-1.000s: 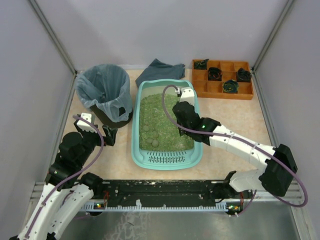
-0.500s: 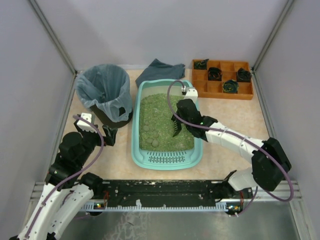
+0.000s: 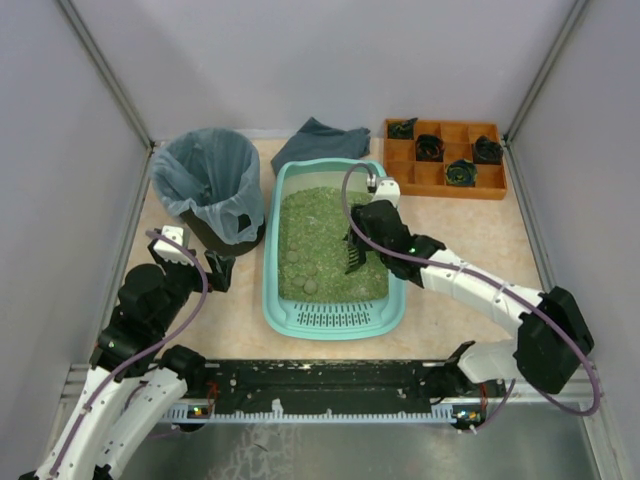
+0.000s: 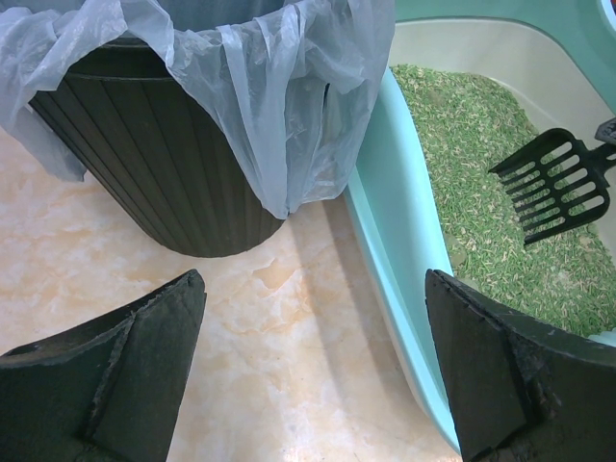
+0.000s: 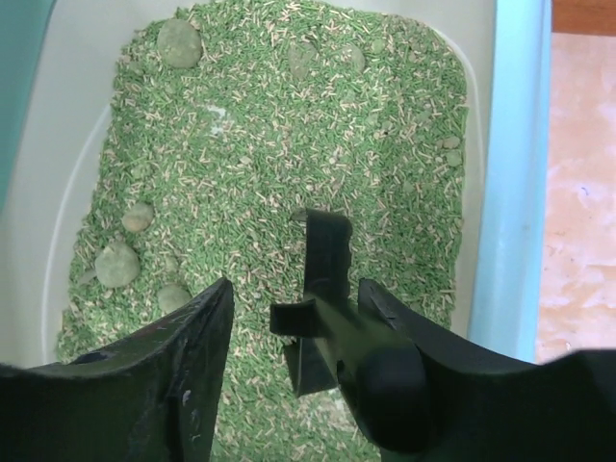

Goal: Clean the litter box

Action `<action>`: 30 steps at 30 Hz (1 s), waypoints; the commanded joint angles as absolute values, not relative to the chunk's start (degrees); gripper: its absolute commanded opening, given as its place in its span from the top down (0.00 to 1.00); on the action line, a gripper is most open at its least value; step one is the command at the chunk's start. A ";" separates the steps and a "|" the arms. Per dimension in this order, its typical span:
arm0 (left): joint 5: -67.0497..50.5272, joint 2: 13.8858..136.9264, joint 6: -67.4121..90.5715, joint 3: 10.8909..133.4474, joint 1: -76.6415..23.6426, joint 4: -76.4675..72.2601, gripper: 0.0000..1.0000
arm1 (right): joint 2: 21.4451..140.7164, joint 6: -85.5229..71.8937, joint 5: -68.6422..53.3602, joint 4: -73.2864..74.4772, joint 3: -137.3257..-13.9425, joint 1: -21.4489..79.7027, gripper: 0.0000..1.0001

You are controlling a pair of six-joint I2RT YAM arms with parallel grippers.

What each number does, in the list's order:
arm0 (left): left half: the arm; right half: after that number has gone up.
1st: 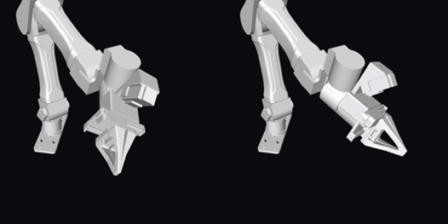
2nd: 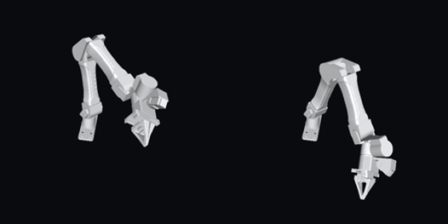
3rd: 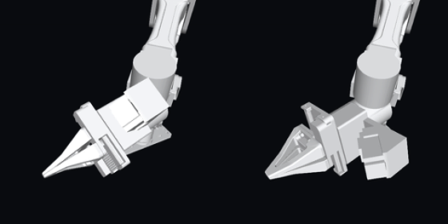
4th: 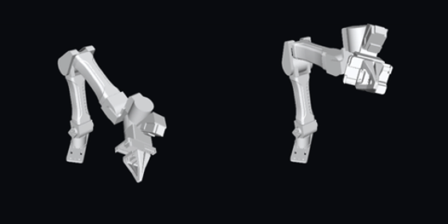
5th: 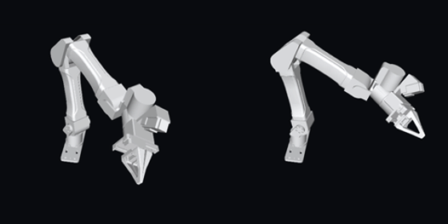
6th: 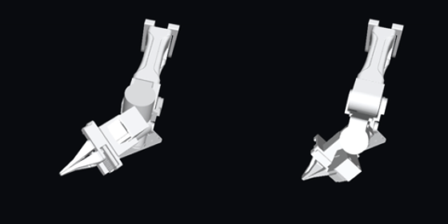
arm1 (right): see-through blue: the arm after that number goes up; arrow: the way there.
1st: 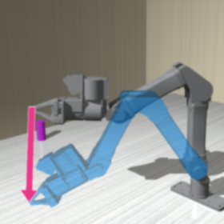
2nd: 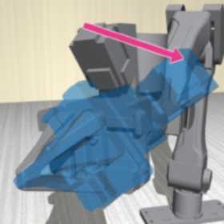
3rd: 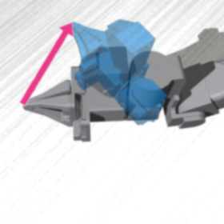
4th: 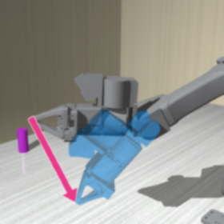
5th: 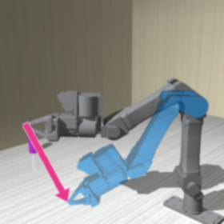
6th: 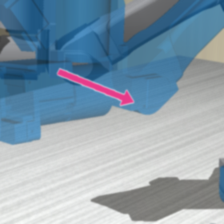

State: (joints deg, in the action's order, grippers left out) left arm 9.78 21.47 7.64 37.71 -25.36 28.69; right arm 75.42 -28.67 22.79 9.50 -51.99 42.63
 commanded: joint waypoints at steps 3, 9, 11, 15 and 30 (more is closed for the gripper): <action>8.93 21.50 7.09 37.66 -25.09 27.60 0.00 | 67.42 -27.34 22.16 13.82 -53.96 43.11 0.30; 9.27 21.29 7.23 37.71 -25.13 27.75 0.00 | 60.80 -25.13 20.87 18.19 -57.11 43.07 0.23; 9.56 20.94 7.21 37.63 -25.20 27.77 0.00 | 58.38 -24.06 21.11 19.82 -58.19 43.07 0.22; 9.55 20.04 7.33 37.60 -25.10 27.86 0.00 | 52.77 -23.58 24.81 24.57 -59.14 43.08 0.22; 11.87 18.36 7.95 37.51 -25.12 28.21 0.00 | 20.40 -26.68 32.02 34.48 -40.69 43.07 0.20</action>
State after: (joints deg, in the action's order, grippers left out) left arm 10.35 18.92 7.66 37.71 -25.36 28.73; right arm 27.03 -25.78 29.43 32.67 -45.56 42.74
